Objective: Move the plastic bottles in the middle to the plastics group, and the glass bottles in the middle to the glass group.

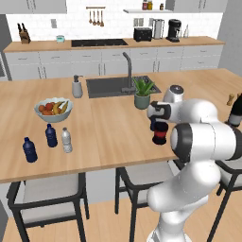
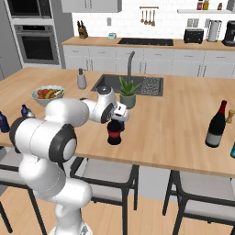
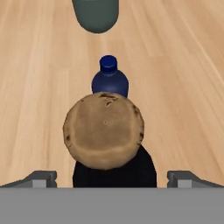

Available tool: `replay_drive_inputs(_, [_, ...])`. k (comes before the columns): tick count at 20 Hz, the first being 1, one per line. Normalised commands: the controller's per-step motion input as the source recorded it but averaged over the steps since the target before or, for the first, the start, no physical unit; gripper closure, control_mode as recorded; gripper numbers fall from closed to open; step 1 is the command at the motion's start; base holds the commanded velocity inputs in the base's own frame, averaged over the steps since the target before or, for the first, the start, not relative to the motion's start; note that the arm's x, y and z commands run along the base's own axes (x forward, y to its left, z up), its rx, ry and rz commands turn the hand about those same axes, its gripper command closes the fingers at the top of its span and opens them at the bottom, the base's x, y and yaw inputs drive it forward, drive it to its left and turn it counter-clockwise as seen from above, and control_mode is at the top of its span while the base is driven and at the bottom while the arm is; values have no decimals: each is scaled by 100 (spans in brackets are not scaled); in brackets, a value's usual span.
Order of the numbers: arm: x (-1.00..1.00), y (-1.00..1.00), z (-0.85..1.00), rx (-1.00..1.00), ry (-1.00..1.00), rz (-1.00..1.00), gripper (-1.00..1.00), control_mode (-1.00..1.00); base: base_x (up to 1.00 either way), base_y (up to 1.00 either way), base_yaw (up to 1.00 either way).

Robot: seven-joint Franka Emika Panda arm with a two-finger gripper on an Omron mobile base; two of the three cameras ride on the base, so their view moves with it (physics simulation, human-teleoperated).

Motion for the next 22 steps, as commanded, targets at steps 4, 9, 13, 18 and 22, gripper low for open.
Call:
replay_drive_inputs(4, [4, -4, 0, 0, 0, 0, -100, -100, 0, 0, 0])
replay_drive_inputs(9, [0, 0, -1, 0, 0, 0, -100, -100, 0, 0, 0])
replay_drive_inputs(13, [8, 0, -1, 0, 0, 0, -100, -100, 0, 0, 0])
replay_drive_inputs(18, [9, 0, 0, 0, 0, 0, -100, -100, 0, 0, 0])
replay_drive_inputs(22, [0, 0, 0, 0, 0, 0, -100, -100, 0, 0, 0])
